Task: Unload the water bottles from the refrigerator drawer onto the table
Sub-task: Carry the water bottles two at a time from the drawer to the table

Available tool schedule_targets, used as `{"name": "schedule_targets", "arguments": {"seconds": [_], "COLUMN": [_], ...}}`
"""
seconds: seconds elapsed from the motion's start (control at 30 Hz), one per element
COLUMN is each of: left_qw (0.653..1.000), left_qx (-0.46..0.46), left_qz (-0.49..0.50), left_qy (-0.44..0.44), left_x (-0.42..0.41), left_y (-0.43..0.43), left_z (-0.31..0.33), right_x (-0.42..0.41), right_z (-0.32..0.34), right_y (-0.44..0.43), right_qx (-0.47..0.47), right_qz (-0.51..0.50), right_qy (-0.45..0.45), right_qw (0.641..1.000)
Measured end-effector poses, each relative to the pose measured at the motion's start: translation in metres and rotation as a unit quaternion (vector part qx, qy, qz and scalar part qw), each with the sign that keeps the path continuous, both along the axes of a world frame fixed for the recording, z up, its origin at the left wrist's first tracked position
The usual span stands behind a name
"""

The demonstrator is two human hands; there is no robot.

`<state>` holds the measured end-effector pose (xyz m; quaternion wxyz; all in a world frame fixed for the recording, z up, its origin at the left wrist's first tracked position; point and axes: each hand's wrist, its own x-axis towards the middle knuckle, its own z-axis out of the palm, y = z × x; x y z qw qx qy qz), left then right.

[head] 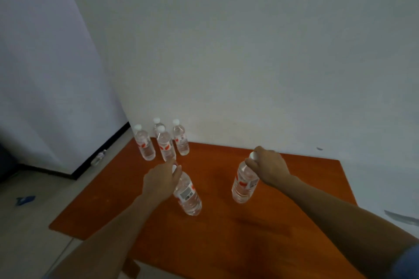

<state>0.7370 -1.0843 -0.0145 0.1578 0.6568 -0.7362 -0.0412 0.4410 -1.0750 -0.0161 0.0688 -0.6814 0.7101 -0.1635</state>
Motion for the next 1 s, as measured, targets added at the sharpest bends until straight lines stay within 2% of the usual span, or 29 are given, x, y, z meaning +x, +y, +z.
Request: {"name": "schedule_targets", "arguments": {"seconds": [0.17,0.57,0.77,1.0], "left_qw": [0.999,0.971,0.956,0.947], "left_qx": [0.020,0.042,0.063,0.083], "left_qz": [-0.035,-0.221,-0.273,-0.301], "left_qy": [-0.002,-0.074,-0.084,-0.080], "left_x": [0.024,0.015,-0.005,-0.009], "left_y": [-0.095,-0.328,-0.390,-0.415], "left_z": [-0.022,-0.049,-0.063,-0.089], "right_x": [0.030,0.091,0.101,0.111], "right_z": [-0.024,-0.065,-0.076,-0.093], "right_y": [-0.078,-0.249,-0.301,-0.331], "right_qx": [0.001,0.040,0.079,0.085], "right_qz": [-0.016,-0.103,-0.116,-0.124], "right_qy": [-0.004,-0.078,-0.079,-0.056], "right_qw": [1.000,0.991,0.987,0.987]}}
